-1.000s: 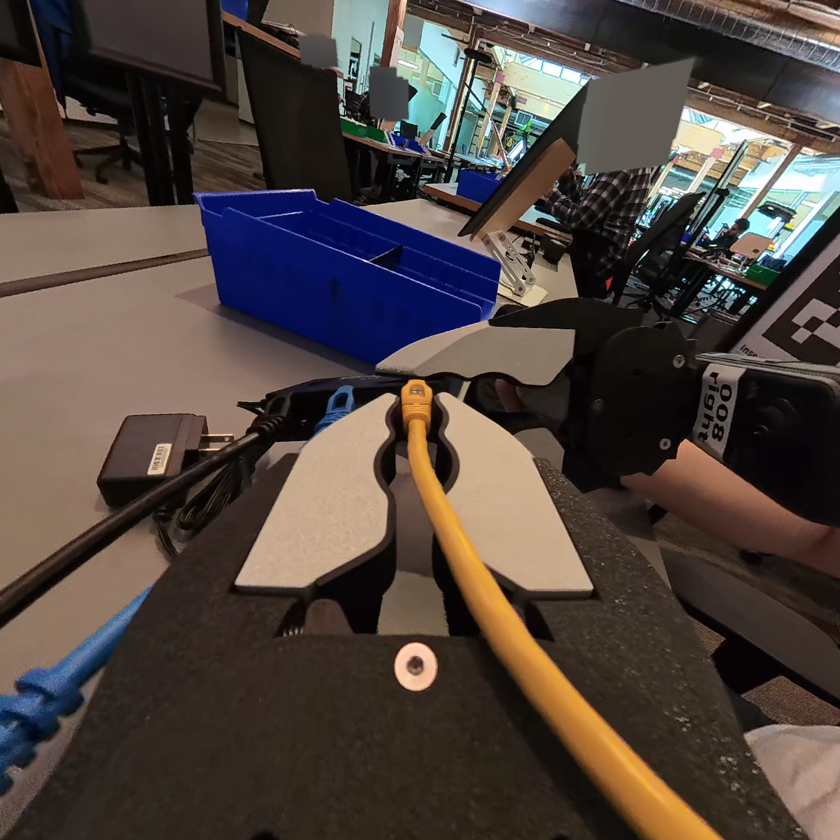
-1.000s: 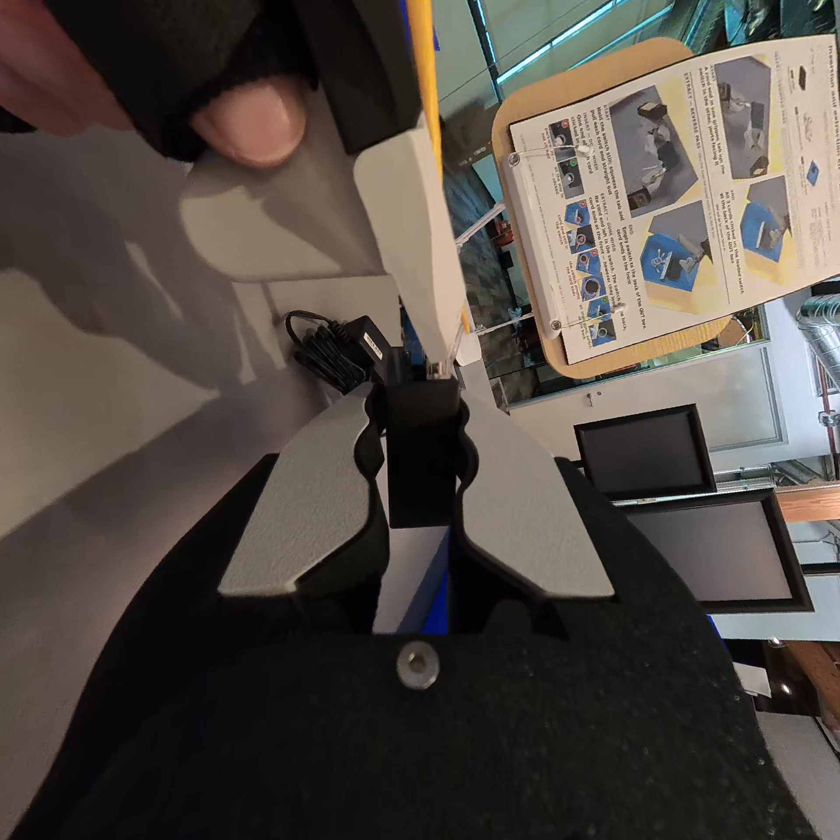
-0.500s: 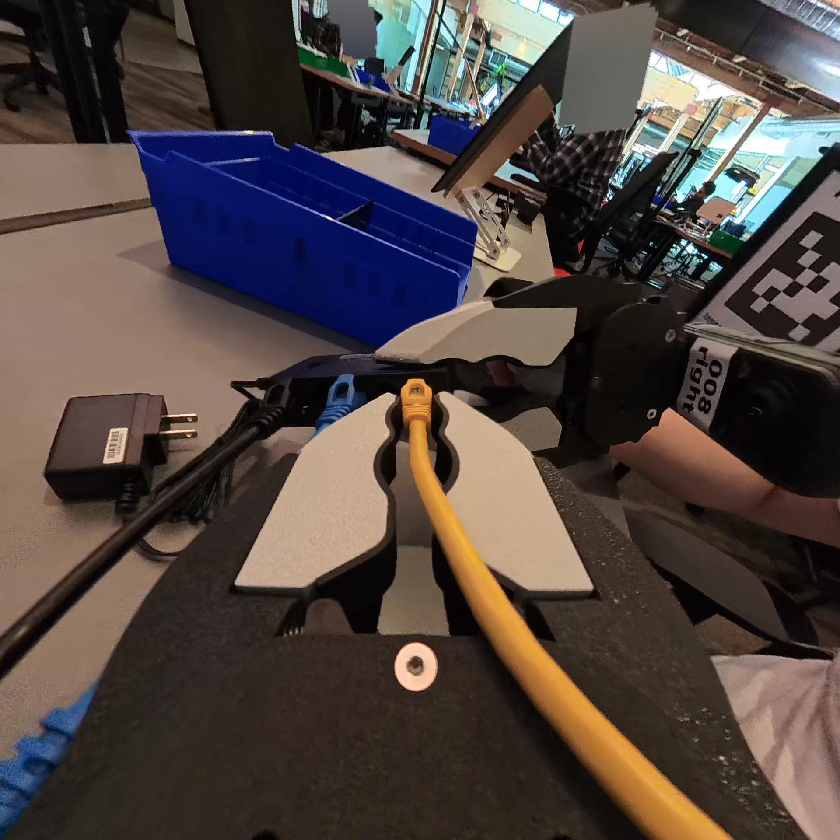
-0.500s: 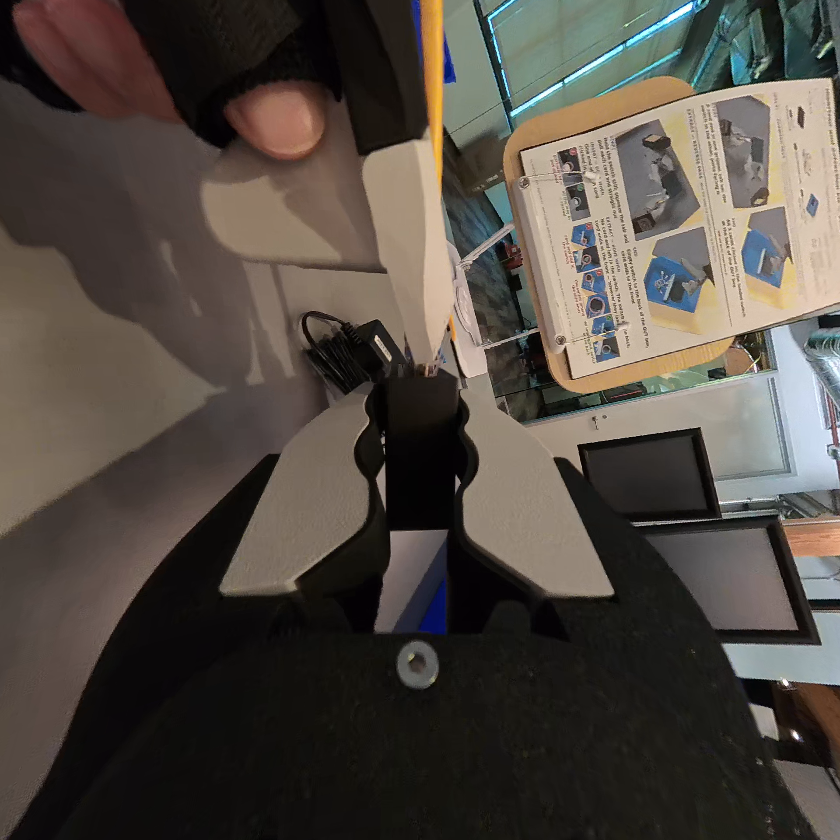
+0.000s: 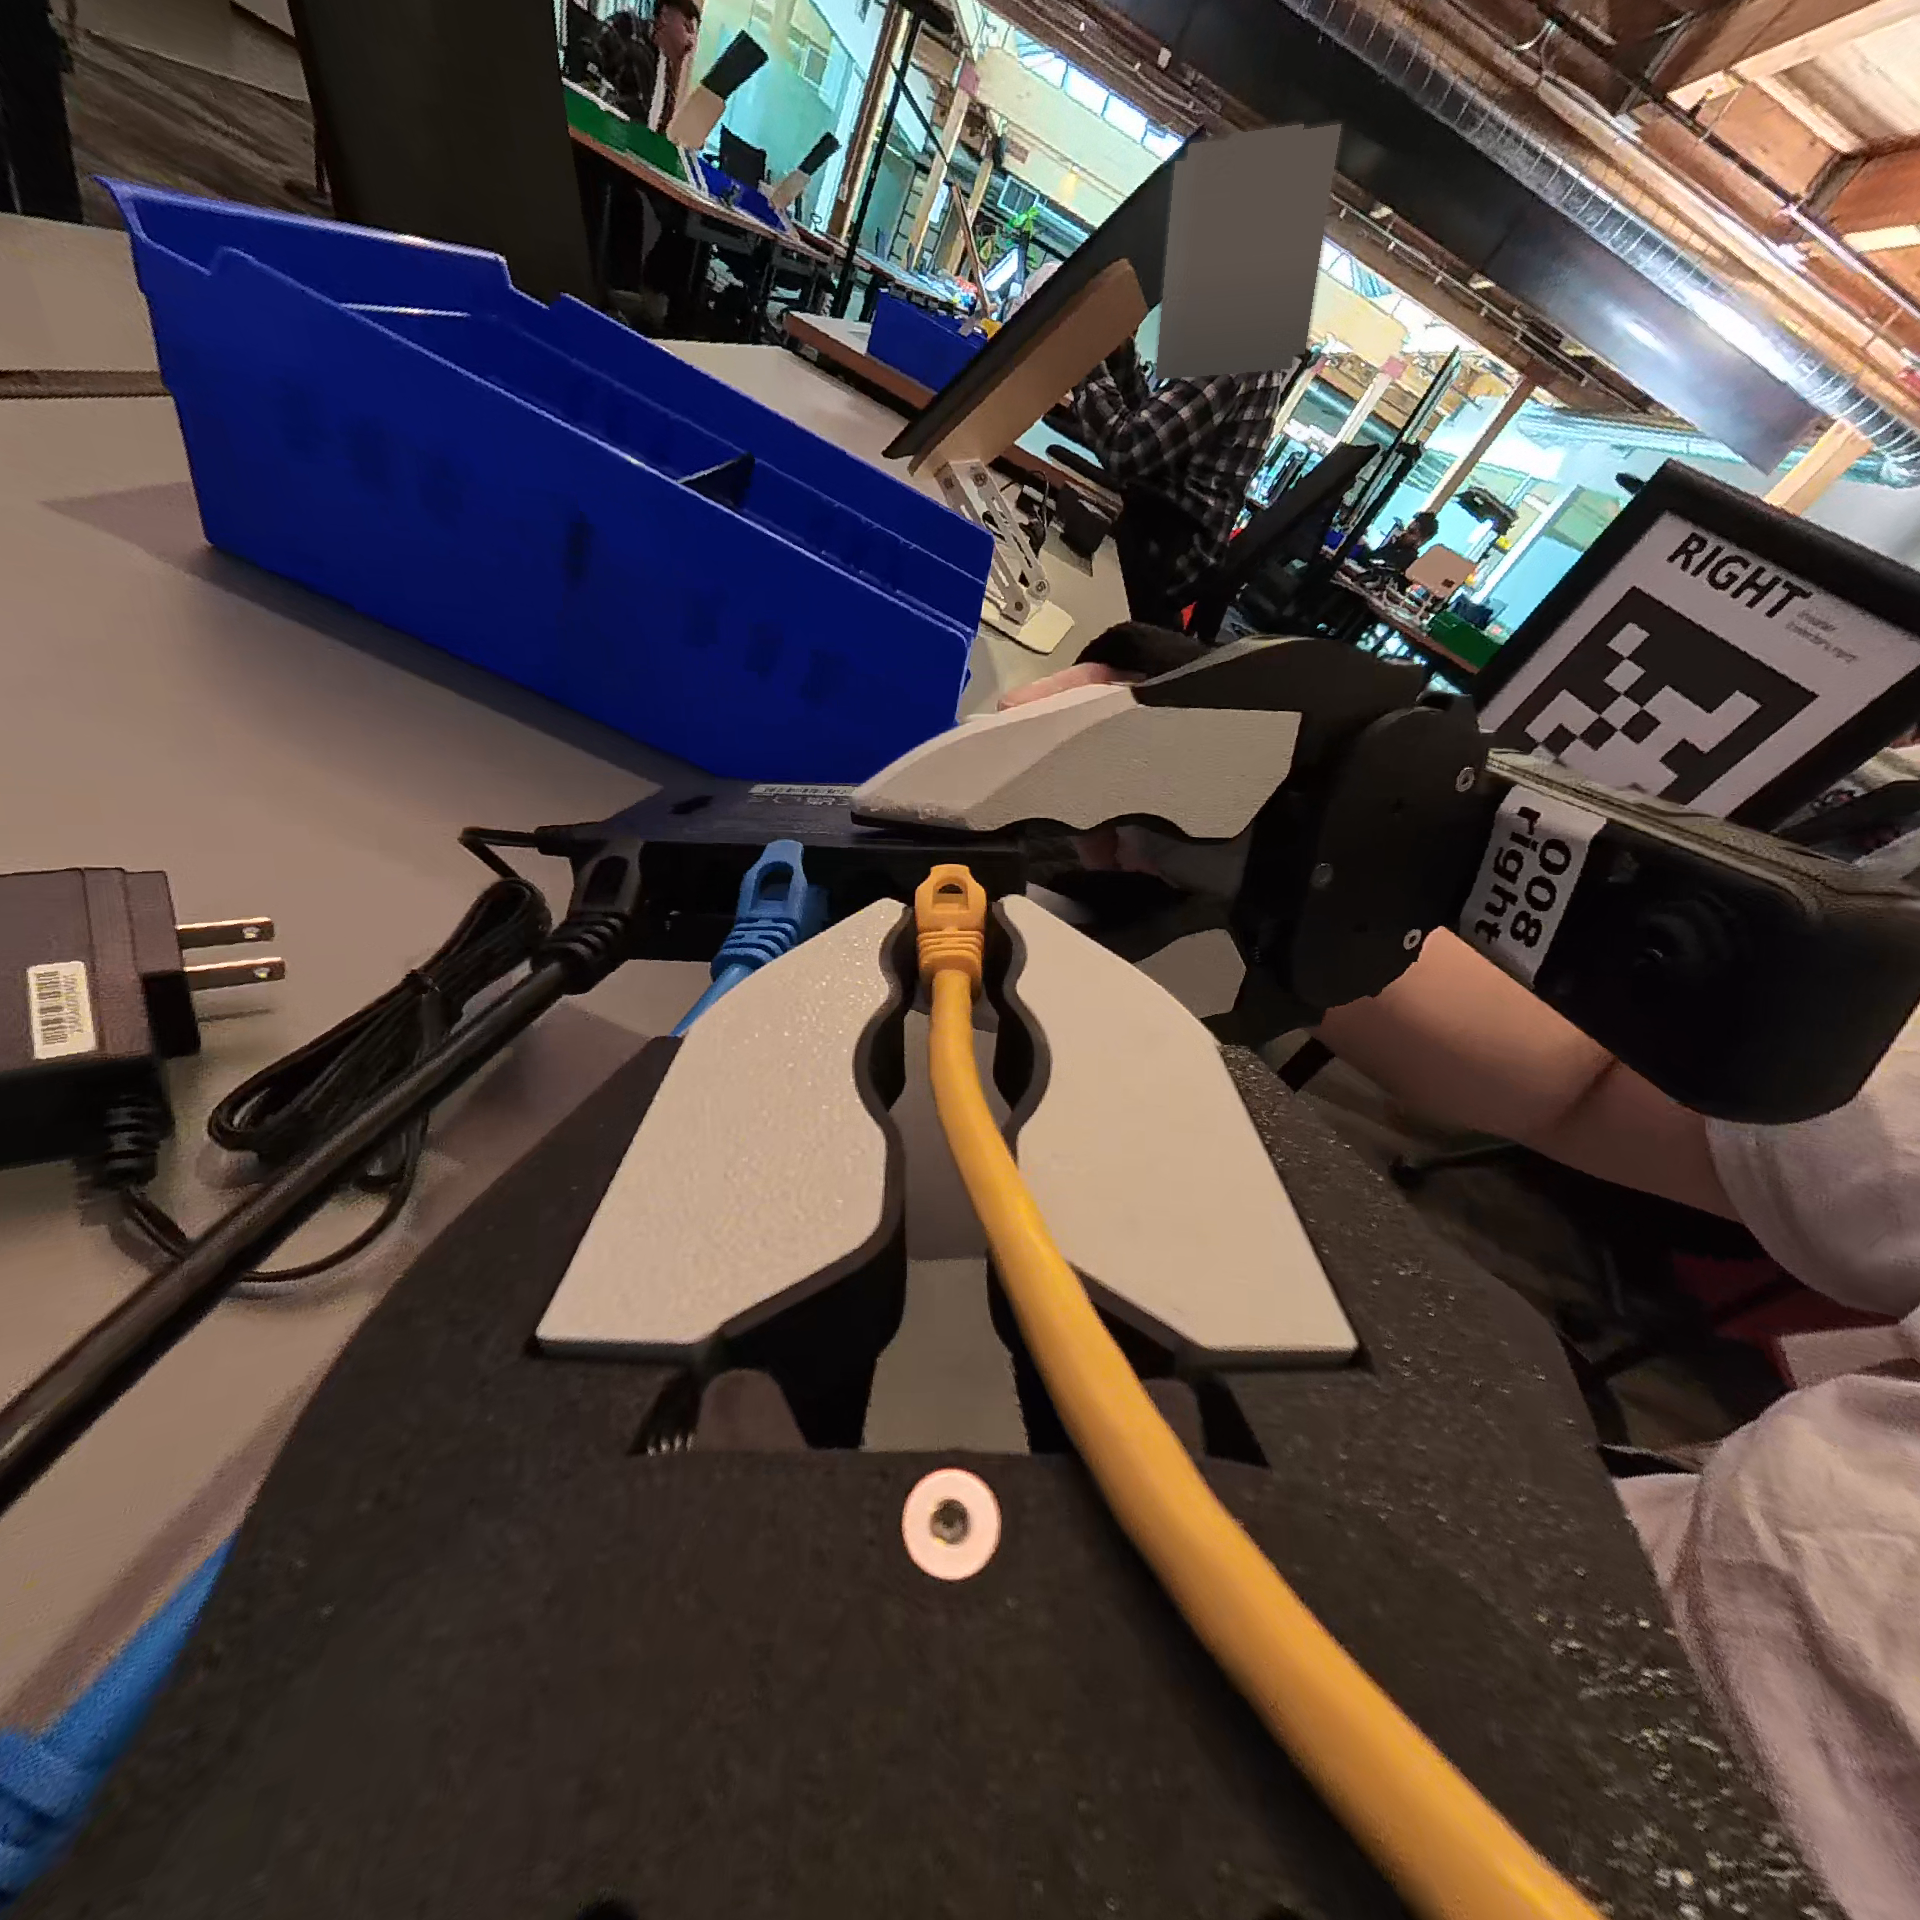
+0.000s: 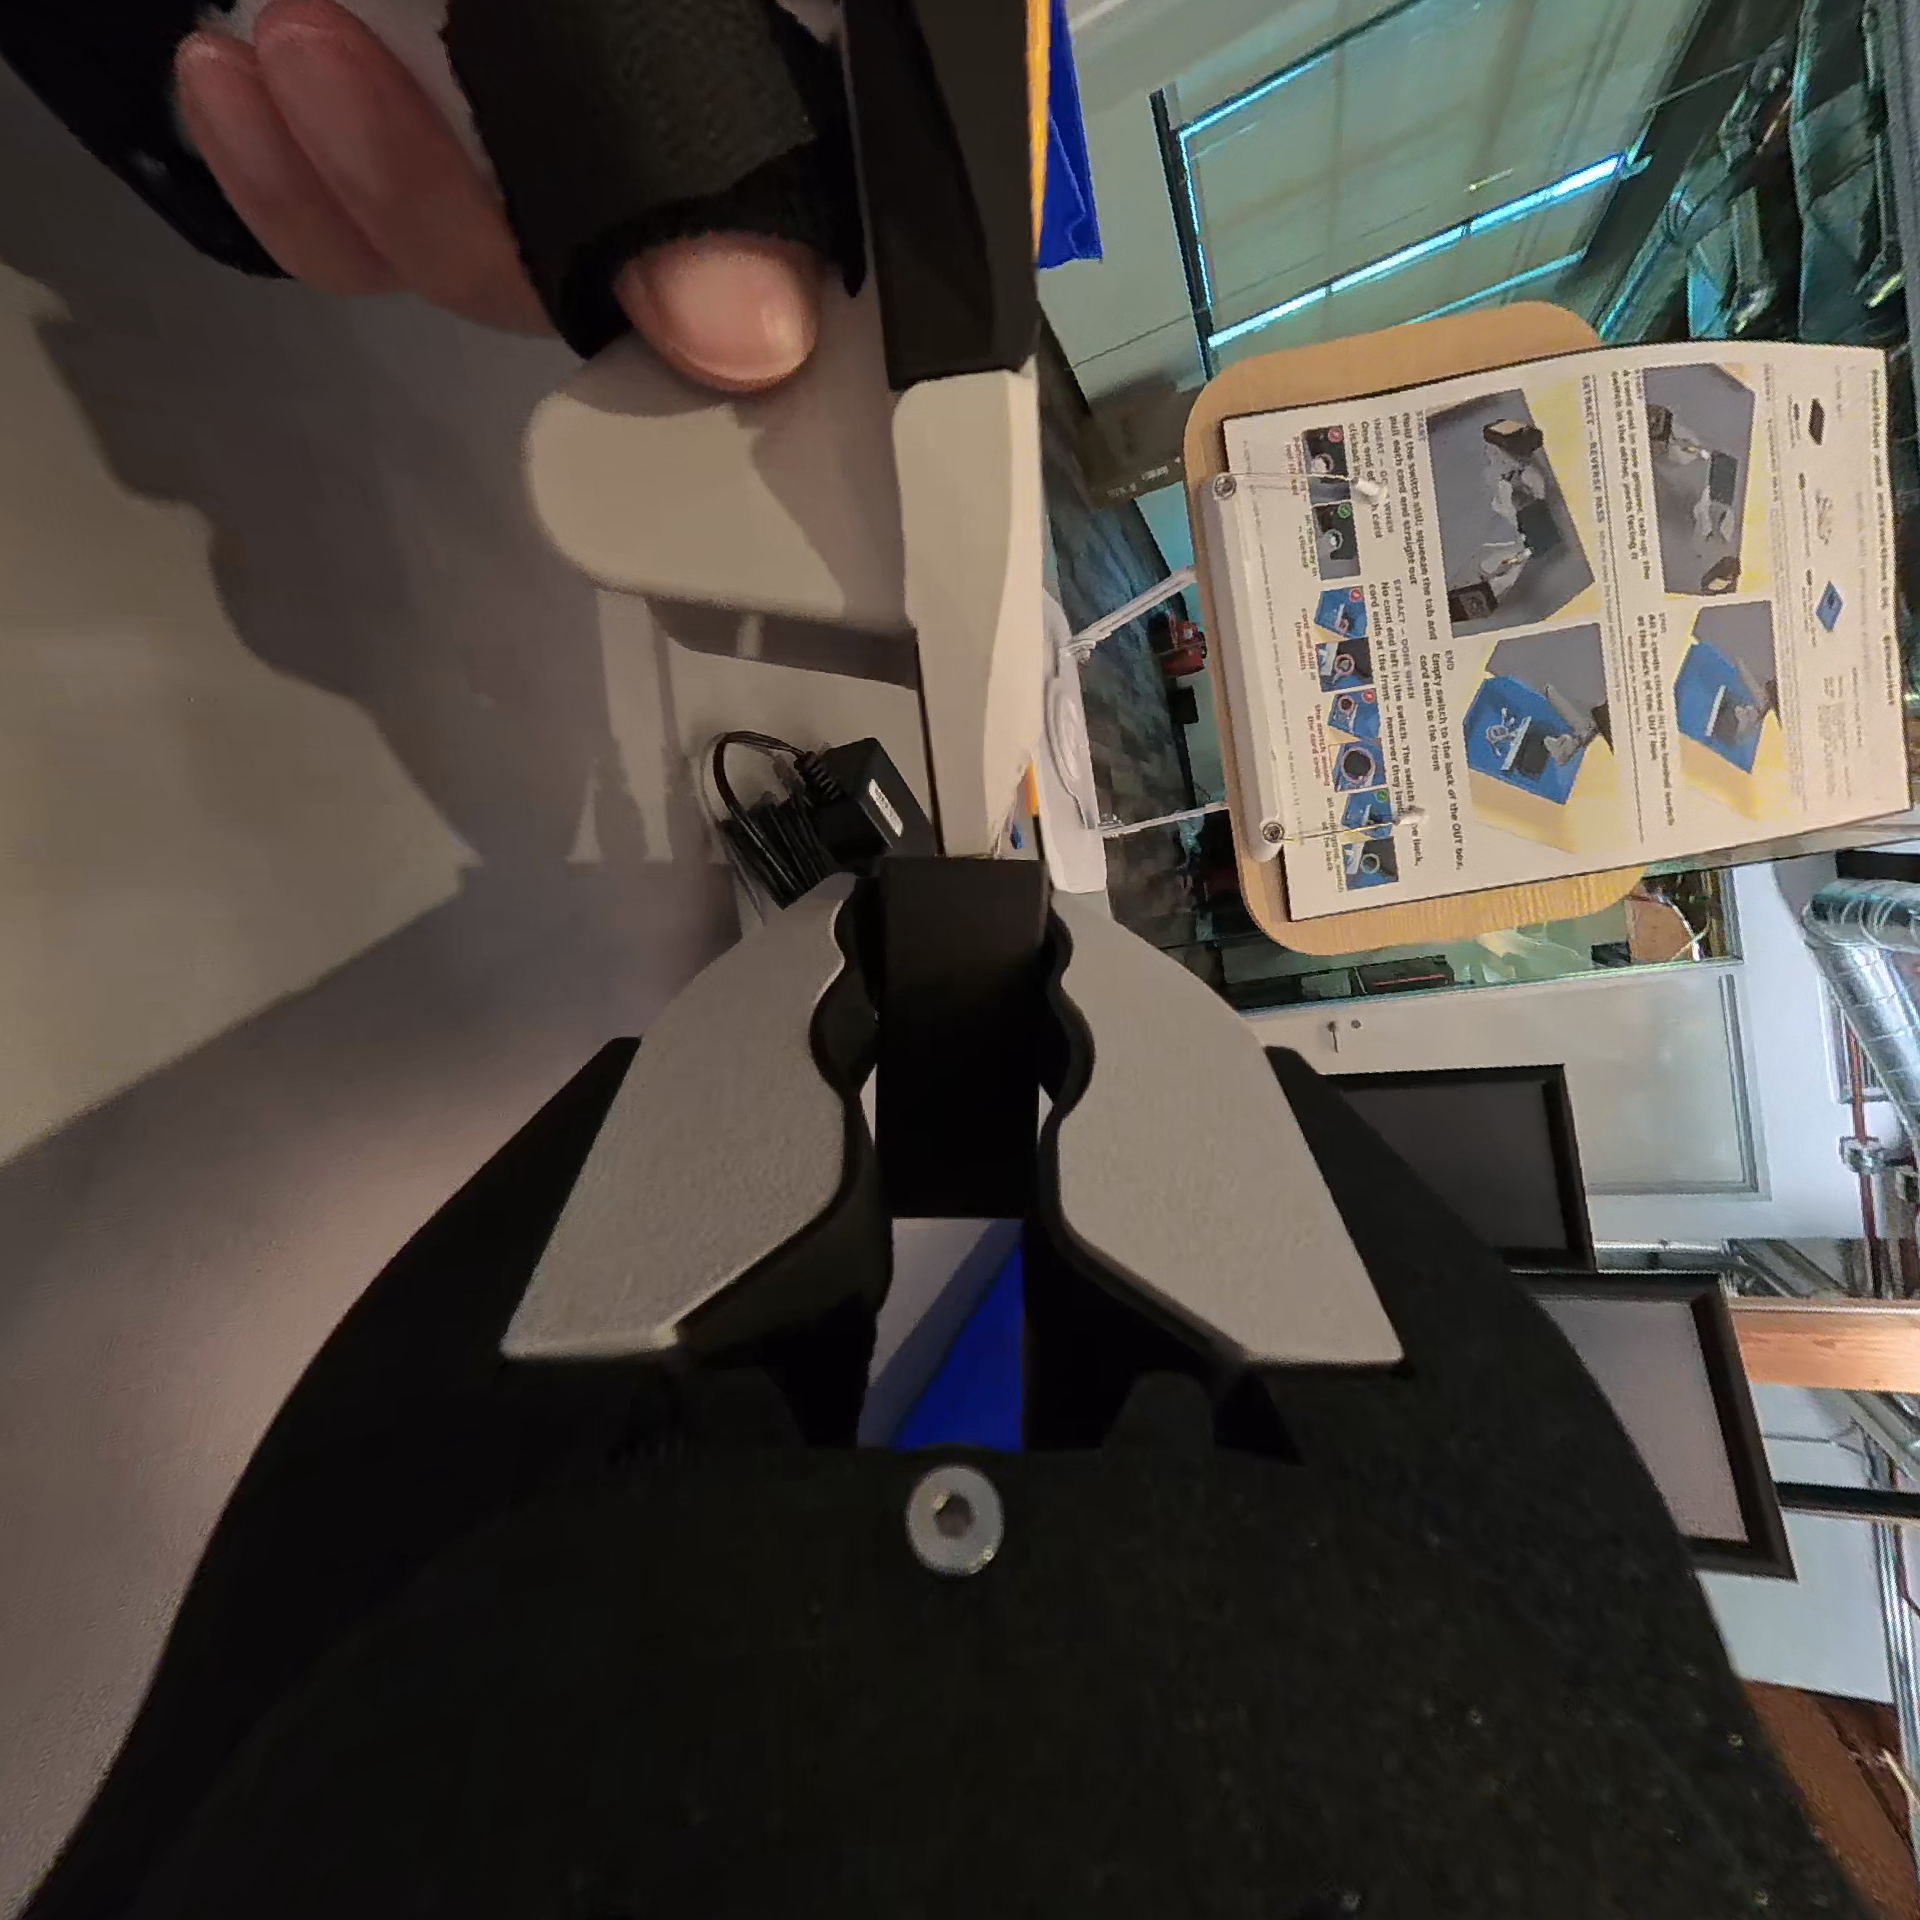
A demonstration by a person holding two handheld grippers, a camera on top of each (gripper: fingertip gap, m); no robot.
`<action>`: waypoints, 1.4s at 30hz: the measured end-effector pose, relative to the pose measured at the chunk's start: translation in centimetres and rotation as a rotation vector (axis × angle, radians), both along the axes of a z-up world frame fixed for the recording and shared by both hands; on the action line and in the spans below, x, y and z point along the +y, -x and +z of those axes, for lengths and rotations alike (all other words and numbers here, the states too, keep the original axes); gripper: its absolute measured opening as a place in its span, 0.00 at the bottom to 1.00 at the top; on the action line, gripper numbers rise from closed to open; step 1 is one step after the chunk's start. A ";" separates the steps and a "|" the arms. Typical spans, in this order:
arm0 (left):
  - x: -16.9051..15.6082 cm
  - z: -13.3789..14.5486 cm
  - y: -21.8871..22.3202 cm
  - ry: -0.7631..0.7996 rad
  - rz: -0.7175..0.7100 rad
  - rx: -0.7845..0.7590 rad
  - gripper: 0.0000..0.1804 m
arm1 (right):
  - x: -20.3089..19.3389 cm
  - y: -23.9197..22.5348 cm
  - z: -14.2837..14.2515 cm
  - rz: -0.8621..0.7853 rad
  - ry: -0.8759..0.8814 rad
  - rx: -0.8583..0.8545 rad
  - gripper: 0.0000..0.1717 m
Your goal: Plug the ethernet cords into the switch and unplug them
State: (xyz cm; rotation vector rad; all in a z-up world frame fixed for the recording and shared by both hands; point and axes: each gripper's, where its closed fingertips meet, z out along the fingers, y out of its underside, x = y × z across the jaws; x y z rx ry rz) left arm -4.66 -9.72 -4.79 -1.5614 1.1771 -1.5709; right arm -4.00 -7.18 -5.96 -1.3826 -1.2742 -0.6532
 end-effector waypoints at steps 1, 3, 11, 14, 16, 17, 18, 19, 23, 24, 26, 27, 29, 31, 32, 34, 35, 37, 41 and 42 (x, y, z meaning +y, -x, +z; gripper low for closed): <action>0.0 0.0 0.0 0.010 -0.005 -0.006 0.07 | 0.0 0.0 0.0 0.004 -0.001 0.003 0.15; 0.0 0.0 0.0 0.023 -0.013 -0.002 0.06 | 0.0 0.0 0.0 0.010 -0.002 -0.008 0.16; -0.2 0.6 0.0 -0.031 0.015 0.006 0.07 | -0.2 0.0 0.7 0.021 -0.035 0.022 0.16; -0.4 0.7 0.1 -0.041 0.005 0.019 0.08 | -0.3 0.1 0.7 0.028 -0.035 0.055 0.16; -0.5 0.8 0.1 -0.041 0.000 0.018 0.08 | -0.5 0.2 0.8 0.032 -0.039 0.072 0.16; -0.5 0.8 0.1 -0.046 0.002 0.017 0.08 | -0.5 0.2 0.8 0.032 -0.038 0.078 0.16; -0.4 0.8 0.1 -0.058 0.009 0.018 0.08 | -0.5 0.1 0.8 0.032 -0.036 0.083 0.16; -0.3 0.8 0.1 -0.071 0.018 0.020 0.09 | -0.4 0.1 0.8 0.030 -0.037 0.088 0.16; -0.8 0.8 -0.1 -0.089 0.012 0.031 0.16 | -0.4 -0.1 0.6 0.027 -0.037 0.129 0.16; -0.8 0.8 -0.1 -0.097 0.013 0.034 0.16 | -0.4 -0.2 0.6 0.027 -0.040 0.135 0.16; -0.7 0.8 0.0 -0.116 0.019 0.041 0.17 | -0.5 -0.3 0.6 0.023 -0.043 0.146 0.16; -0.7 0.8 0.0 -0.121 0.022 0.042 0.17 | -0.5 -0.3 0.6 0.021 -0.042 0.153 0.16; -0.6 0.8 0.1 -0.125 0.030 0.043 0.18 | -0.6 -0.6 0.6 0.018 -0.041 0.167 0.16; -0.4 1.0 0.2 -0.128 0.038 0.038 0.18 | -0.6 -0.7 0.7 0.017 -0.042 0.177 0.16; -0.2 1.1 0.3 -0.129 0.043 0.032 0.17 | -0.7 -0.8 0.7 0.016 -0.041 0.180 0.16; -0.1 1.2 0.4 -0.136 0.046 0.028 0.13 | -0.8 -0.8 0.8 0.020 -0.046 0.181 0.16; 0.1 1.2 0.5 -0.140 0.054 0.025 0.10 | -0.9 -0.7 0.8 0.024 -0.043 0.182 0.16; 0.2 1.4 0.7 -0.143 0.055 0.010 0.09 | -0.9 -0.7 0.8 0.028 -0.042 0.181 0.16; -0.2 1.4 0.7 -0.126 0.009 0.006 0.06 | -1.0 -0.6 0.7 0.032 -0.043 0.181 0.16; -0.2 1.5 0.7 -0.115 0.003 0.004 0.06 | -1.1 -0.6 0.7 0.035 -0.042 0.185 0.16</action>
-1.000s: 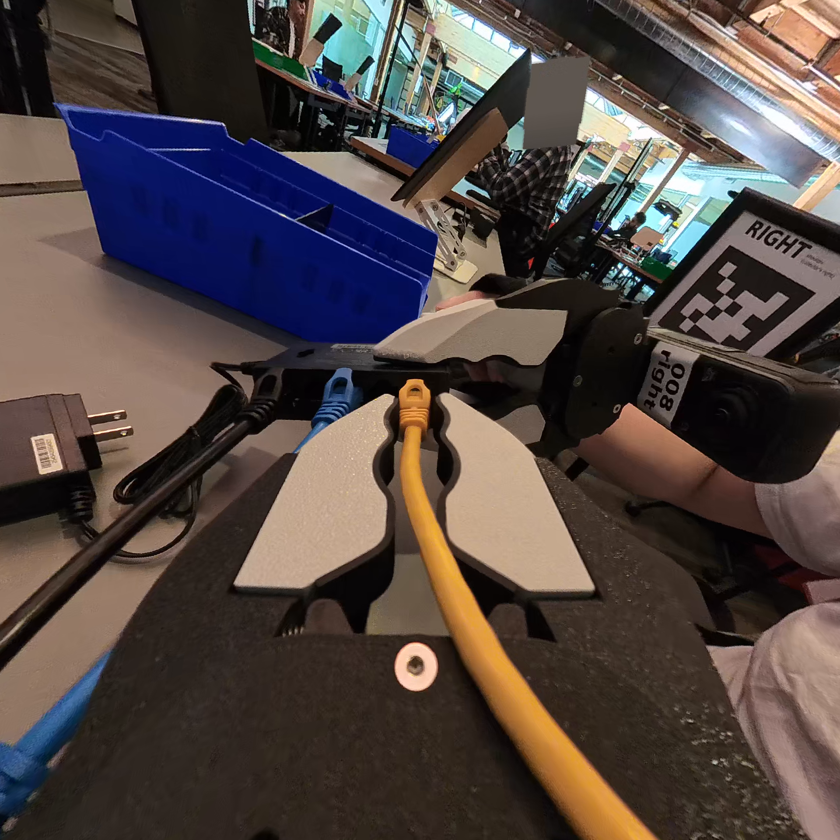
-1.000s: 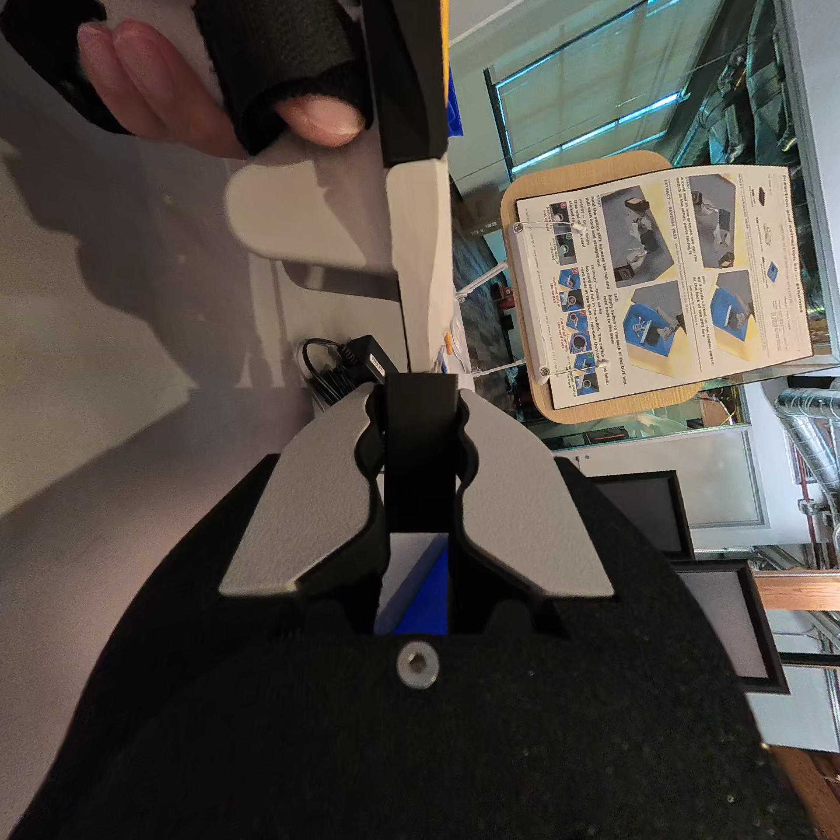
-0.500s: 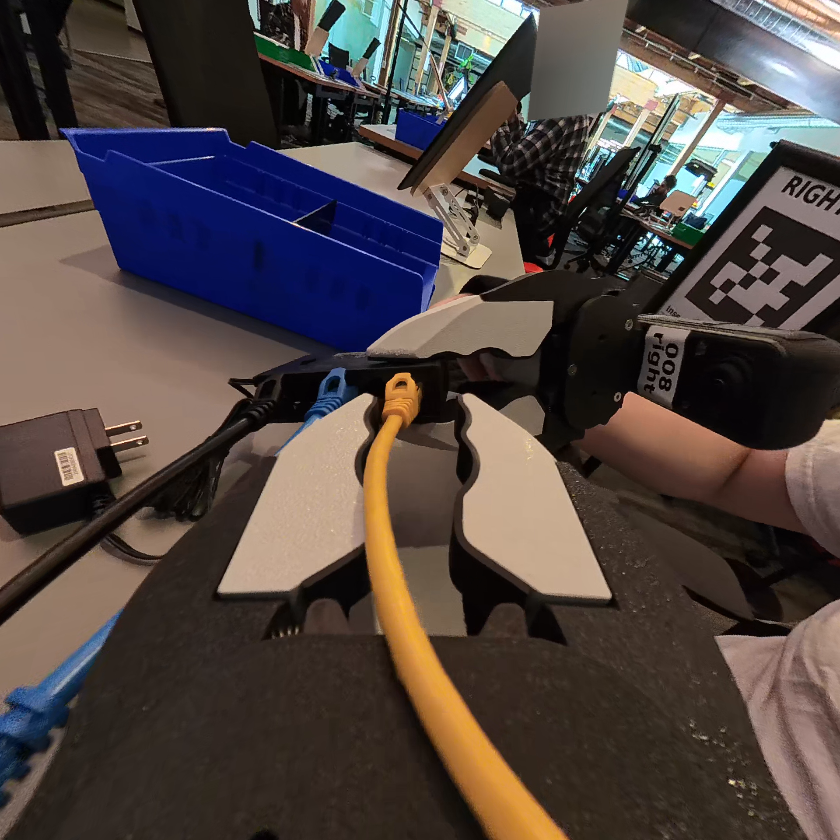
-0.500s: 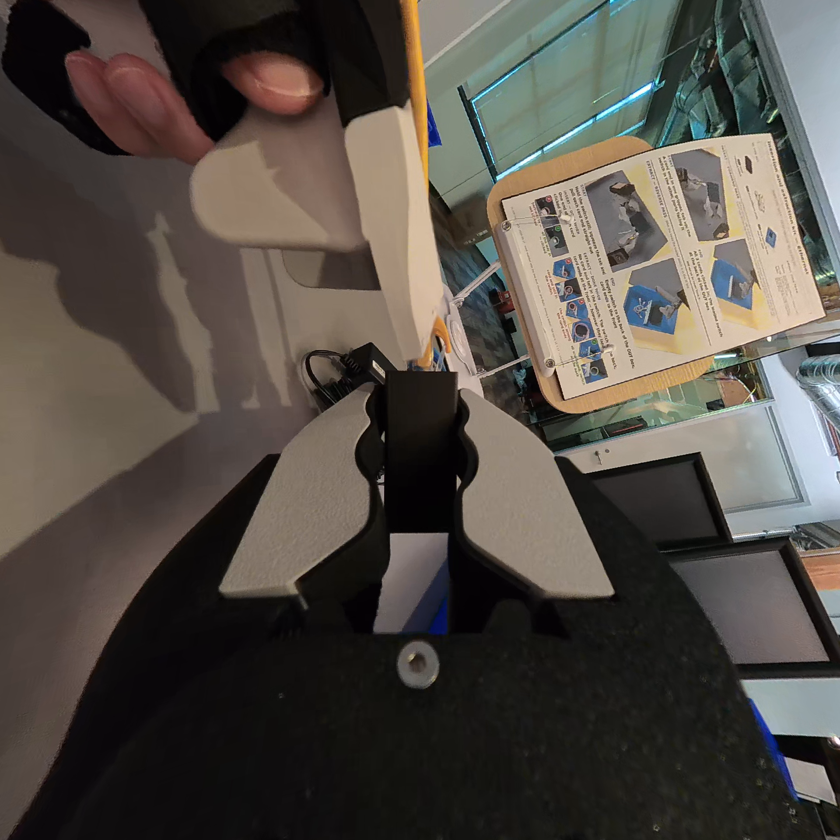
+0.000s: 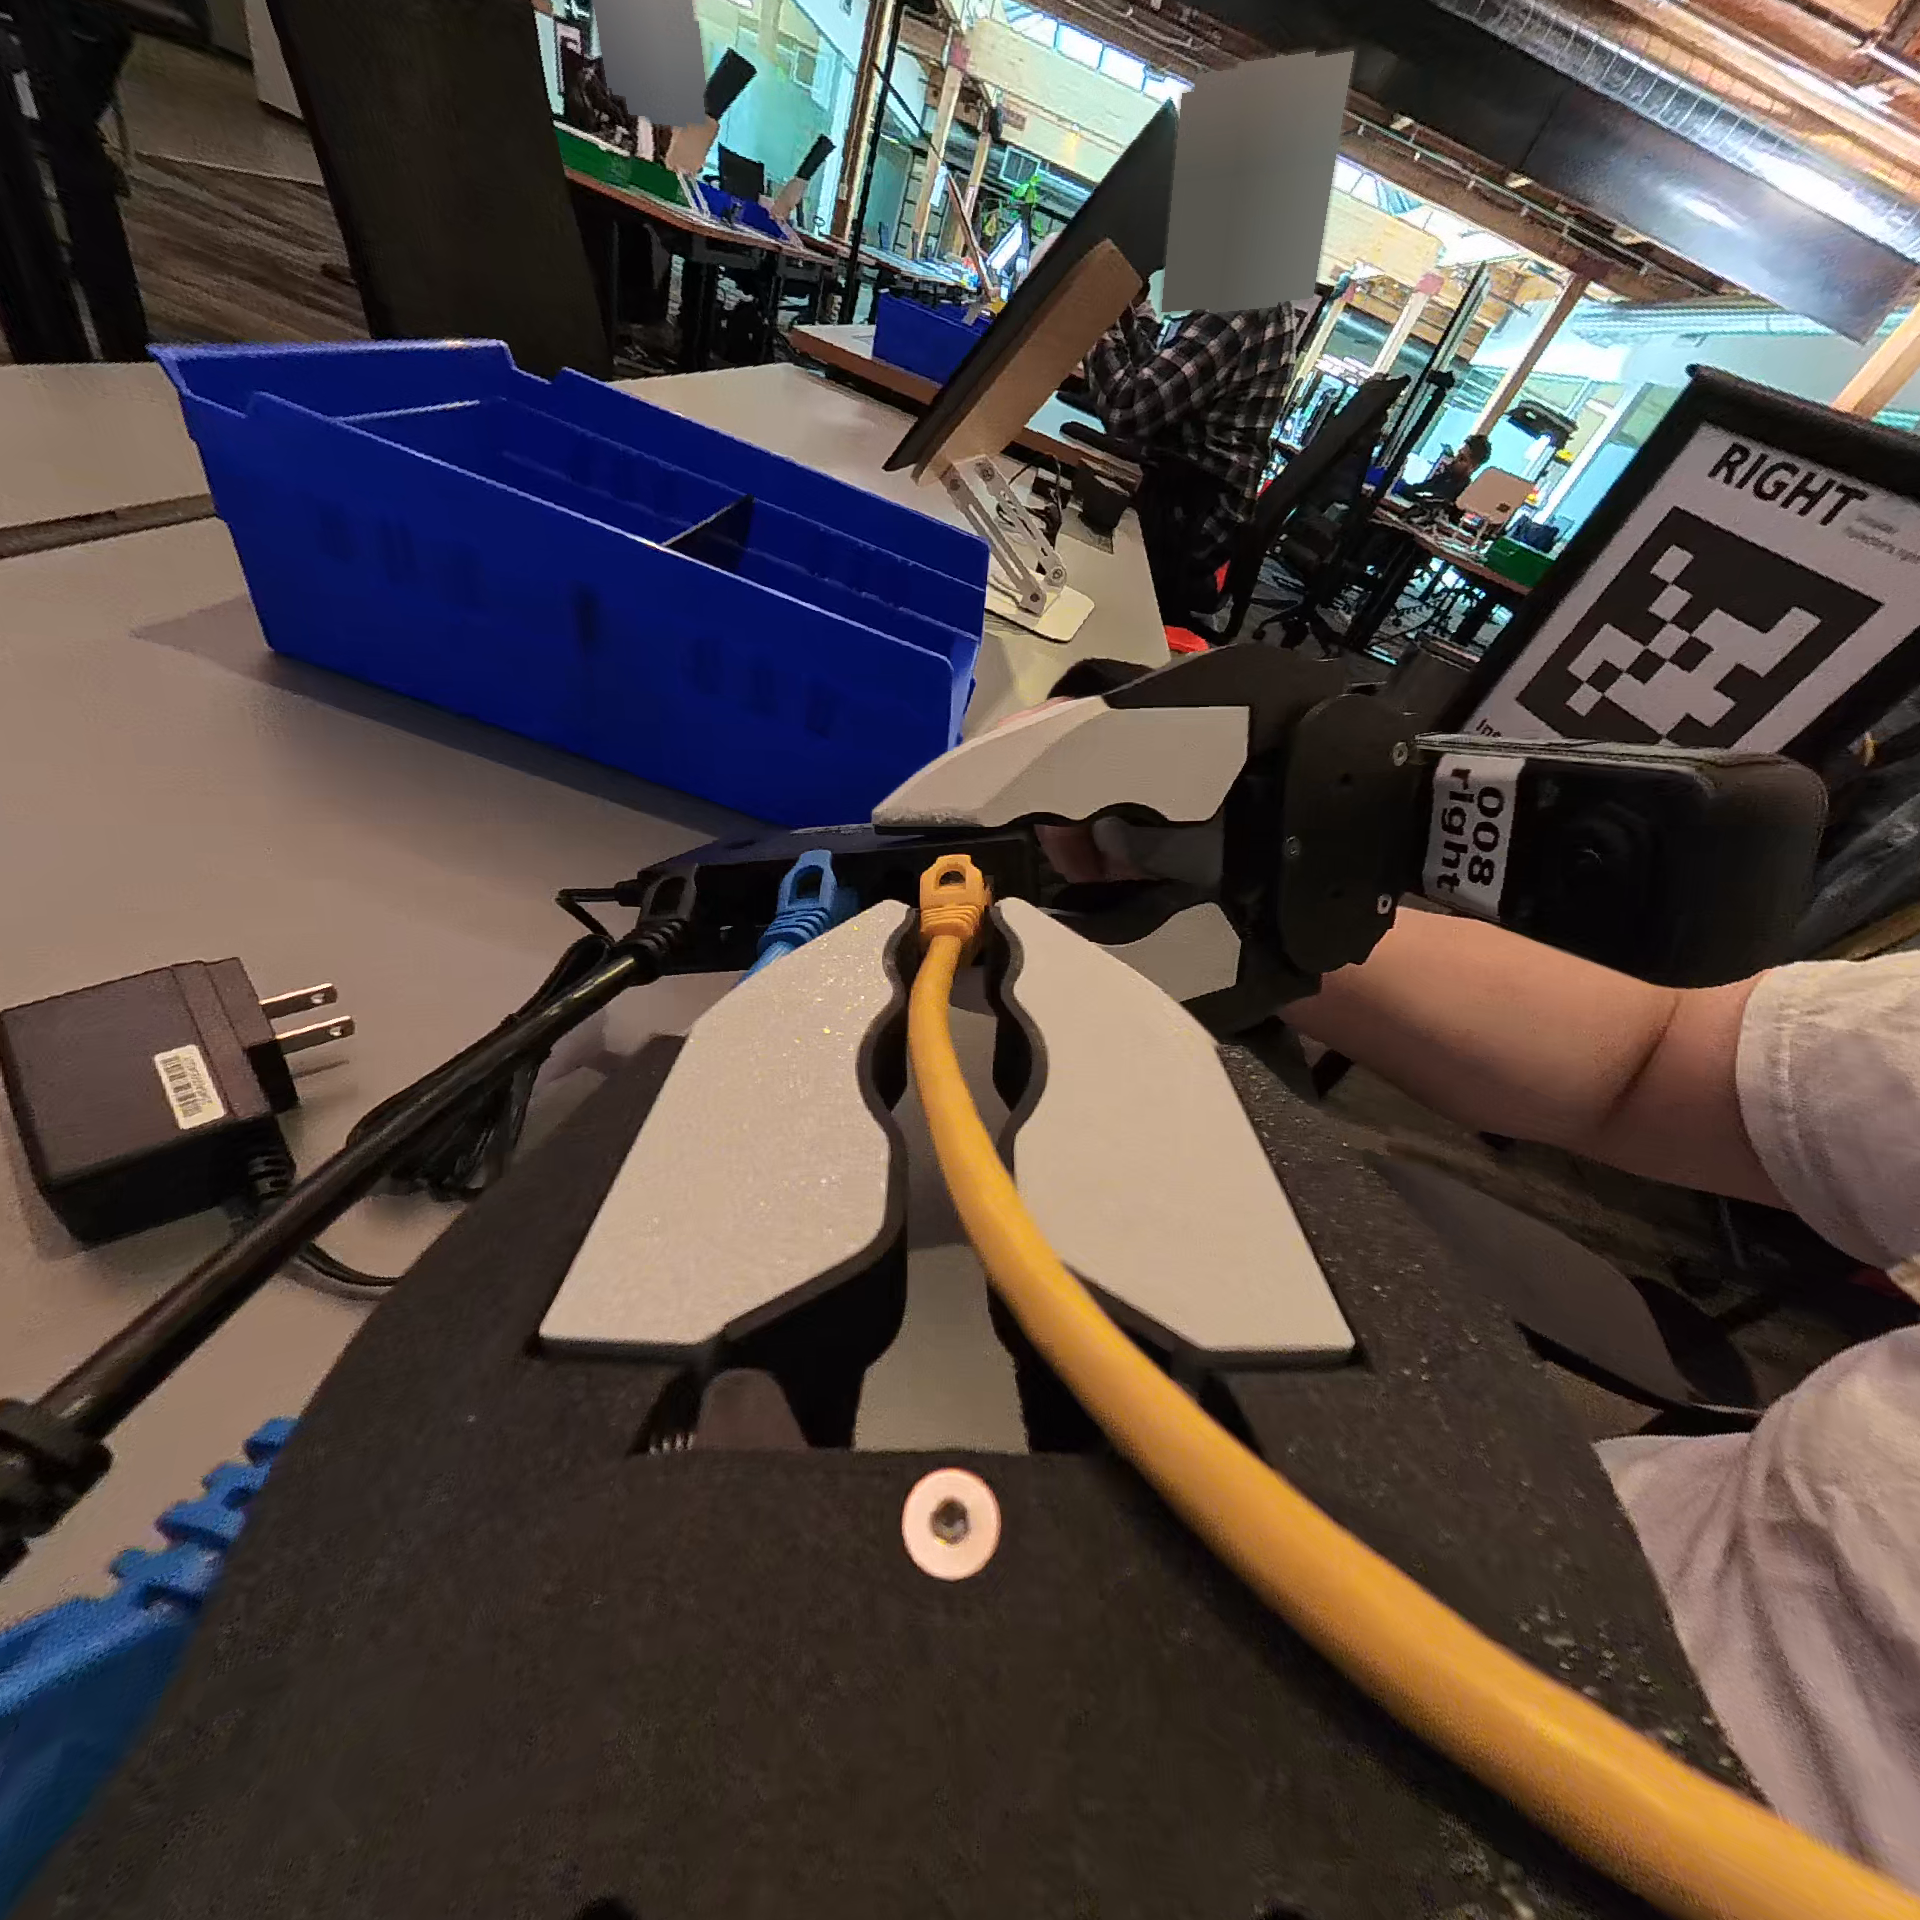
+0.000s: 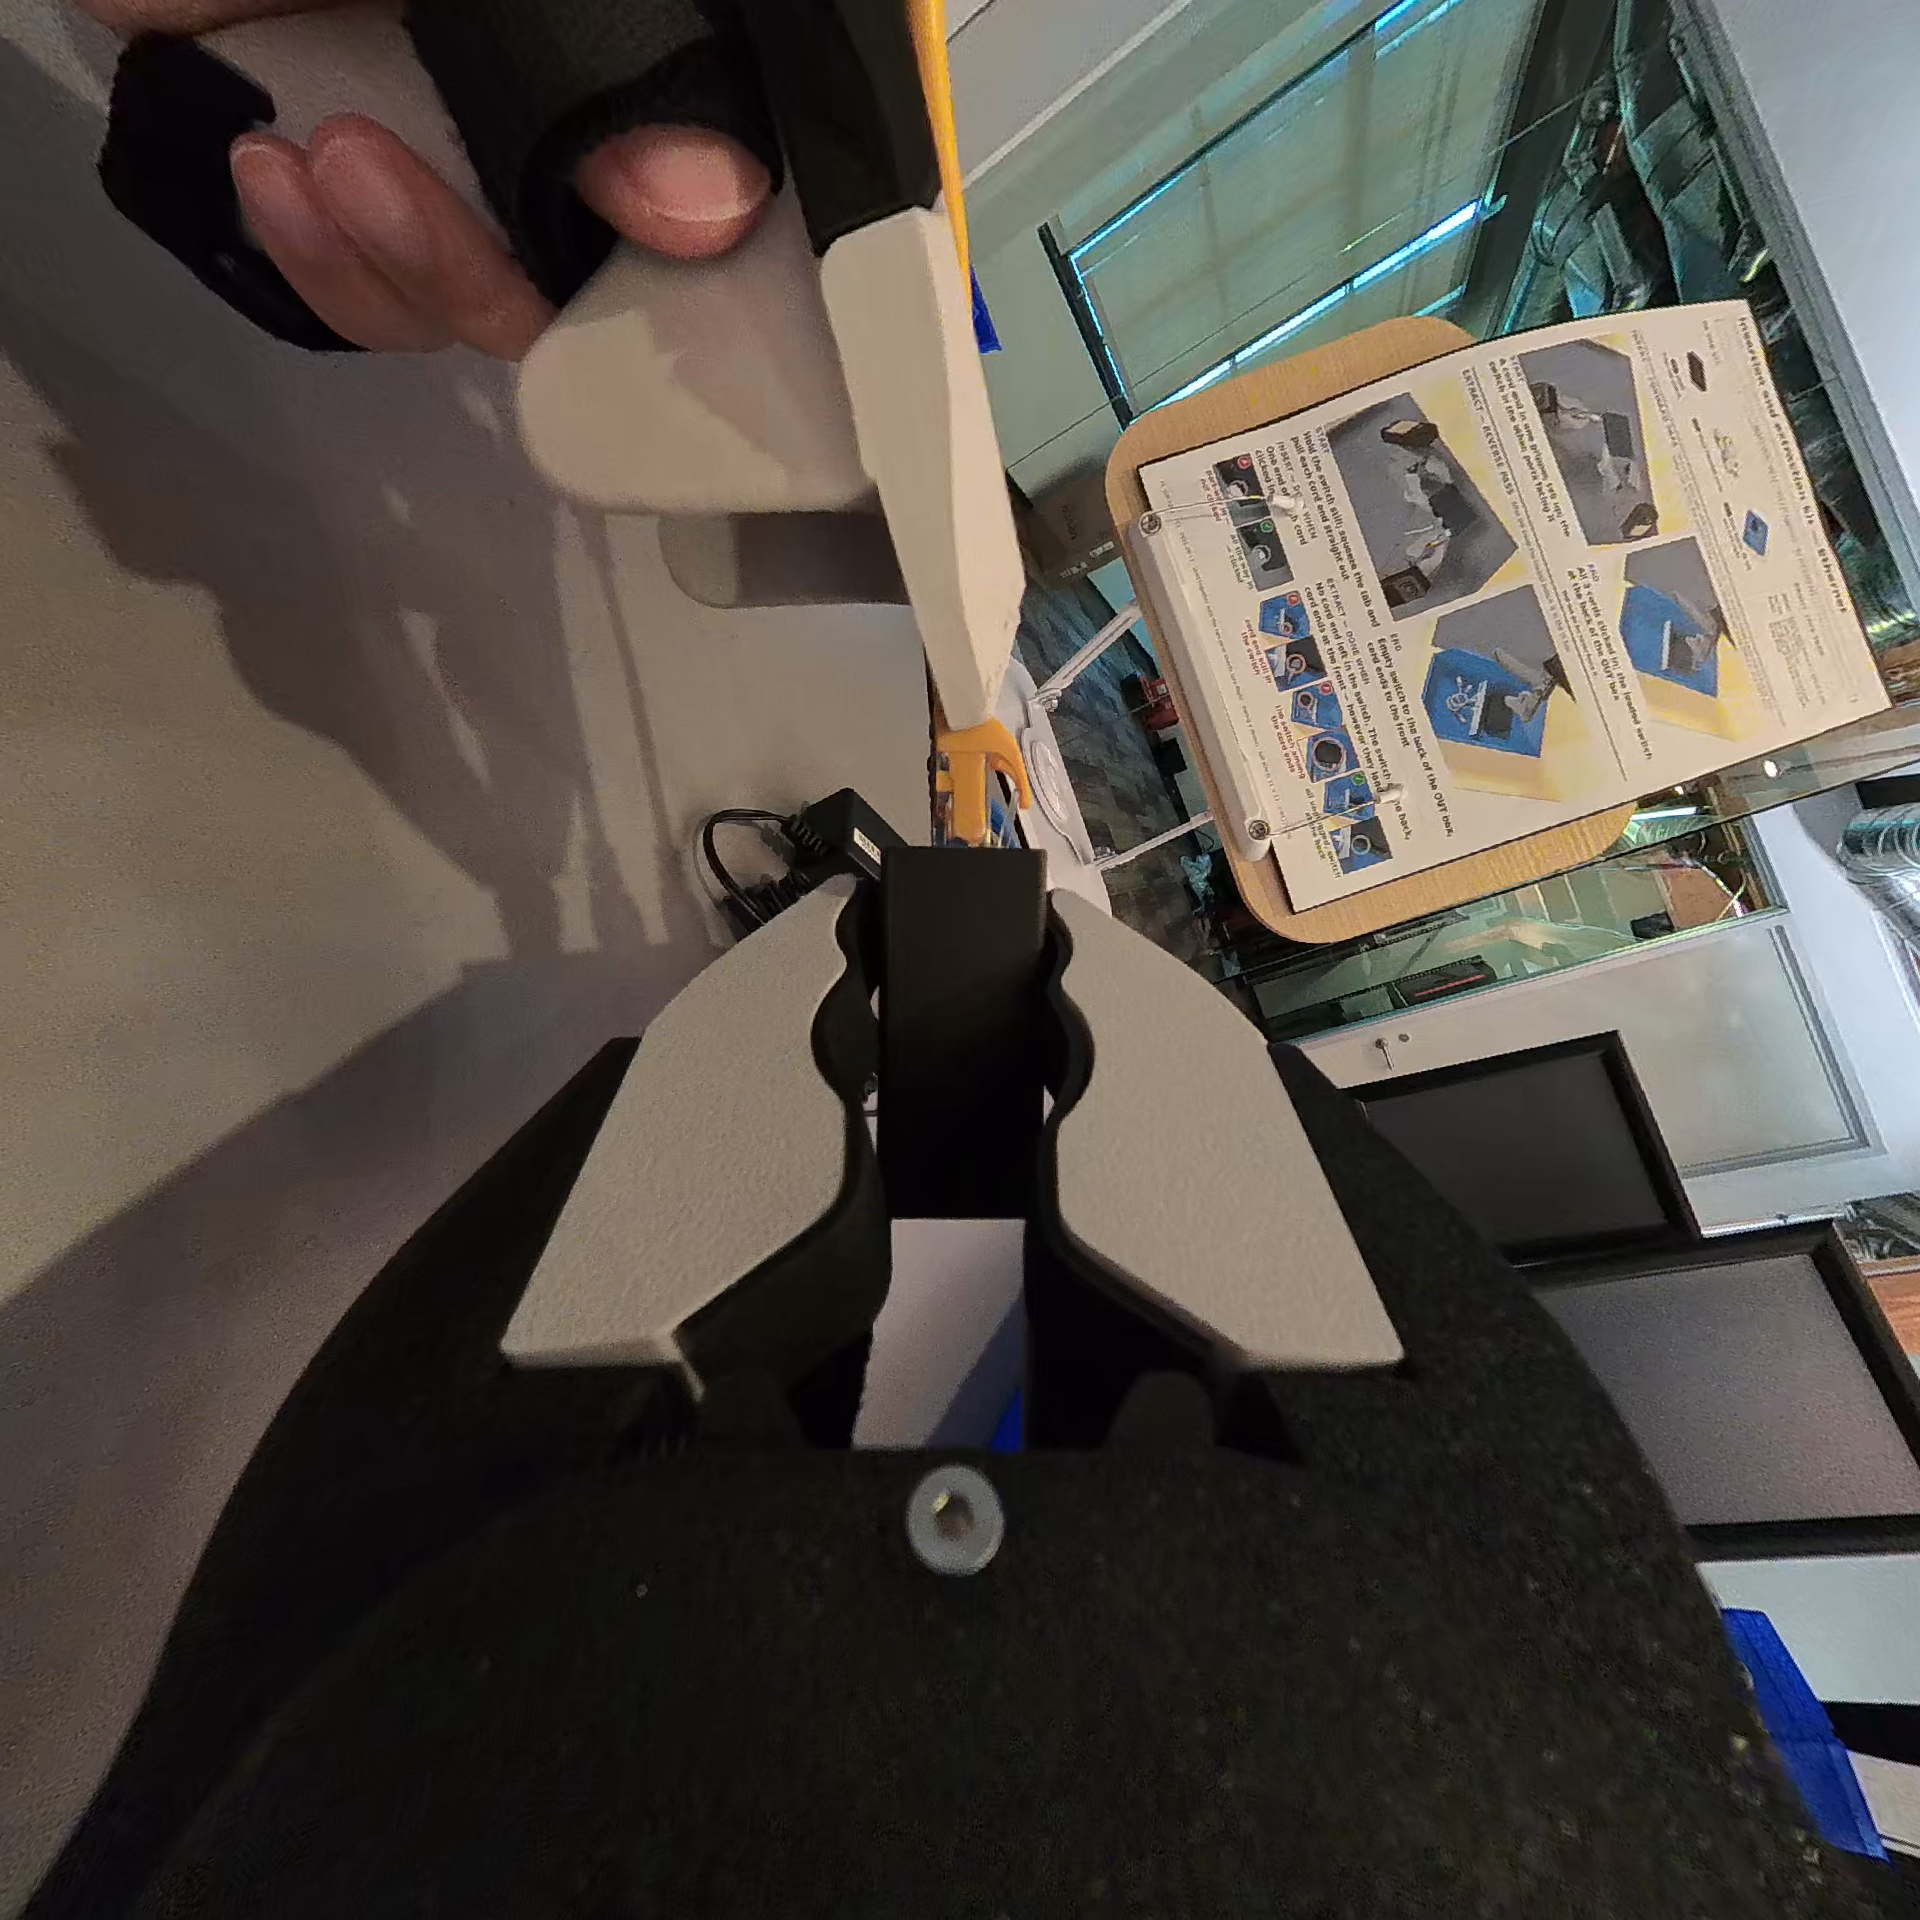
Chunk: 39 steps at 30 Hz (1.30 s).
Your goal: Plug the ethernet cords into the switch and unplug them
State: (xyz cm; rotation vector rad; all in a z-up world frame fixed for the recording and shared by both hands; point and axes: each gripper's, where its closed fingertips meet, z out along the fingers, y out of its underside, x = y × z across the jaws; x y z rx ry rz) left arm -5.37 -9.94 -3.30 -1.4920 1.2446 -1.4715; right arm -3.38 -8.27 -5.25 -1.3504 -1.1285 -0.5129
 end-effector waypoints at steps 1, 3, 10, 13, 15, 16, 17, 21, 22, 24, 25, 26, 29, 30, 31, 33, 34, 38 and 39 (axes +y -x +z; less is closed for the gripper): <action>0.0 0.0 0.0 0.012 -0.006 0.000 0.06 | -0.1 0.0 0.0 0.003 0.001 0.001 0.16; -0.1 0.1 0.0 0.034 -0.022 0.005 0.06 | -0.2 0.1 0.0 0.009 0.002 -0.008 0.16; -0.5 -0.1 0.0 0.066 -0.057 0.006 0.06 | -0.7 0.4 0.1 0.041 0.023 -0.003 0.16; -0.6 -0.2 0.0 0.056 -0.063 0.014 0.06 | -0.8 0.4 0.0 0.040 0.029 -0.019 0.16; -0.6 -0.3 0.0 0.065 -0.069 0.018 0.06 | -0.8 0.4 -0.2 0.046 0.048 -0.015 0.15; -0.6 -0.3 0.0 0.069 -0.069 0.016 0.06 | -0.9 0.4 -0.2 0.045 0.044 -0.024 0.16; -0.6 -0.2 0.0 0.071 -0.067 0.013 0.06 | -0.9 0.4 -0.1 0.043 0.046 -0.028 0.16; -0.5 -0.1 -0.1 0.065 -0.054 0.008 0.06 | -0.7 0.3 0.0 0.039 0.045 -0.031 0.16; -0.4 -0.2 -0.1 0.061 -0.048 0.013 0.06 | -0.6 0.2 -0.1 0.038 0.053 -0.030 0.16; -0.4 -0.3 -0.1 0.059 -0.041 0.018 0.06 | -0.5 0.2 -0.3 0.040 0.063 -0.025 0.16; -0.4 -0.3 -0.1 0.057 -0.039 0.018 0.06 | -0.5 0.2 -0.3 0.039 0.068 -0.023 0.16; -0.4 -0.3 -0.1 0.055 -0.038 0.018 0.06 | -0.6 0.2 -0.3 0.041 0.070 -0.023 0.16; -0.3 -0.2 -0.2 0.055 -0.020 0.018 0.06 | -0.4 0.1 -0.2 0.034 0.074 -0.029 0.16; -0.2 -0.4 -0.3 0.057 -0.011 0.022 0.06 | -0.3 0.0 -0.4 0.028 0.083 -0.032 0.16; 0.0 -0.6 -0.4 0.068 -0.002 0.028 0.06 | -0.1 -0.1 -0.6 0.016 0.101 -0.035 0.16; 0.3 -1.2 -0.6 0.108 0.009 0.047 0.06 | 0.1 -0.3 -1.4 0.001 0.147 -0.025 0.16; 0.3 -1.6 -0.6 0.130 0.010 0.058 0.06 | 0.1 -0.4 -1.7 -0.001 0.164 -0.018 0.16; 0.4 -2.6 -1.2 0.133 0.030 0.101 0.06 | 0.3 -1.0 -3.0 -0.049 0.228 0.007 0.16; 0.4 -2.6 -1.4 0.129 0.033 0.107 0.06 | 0.3 -1.2 -3.2 -0.068 0.252 0.019 0.16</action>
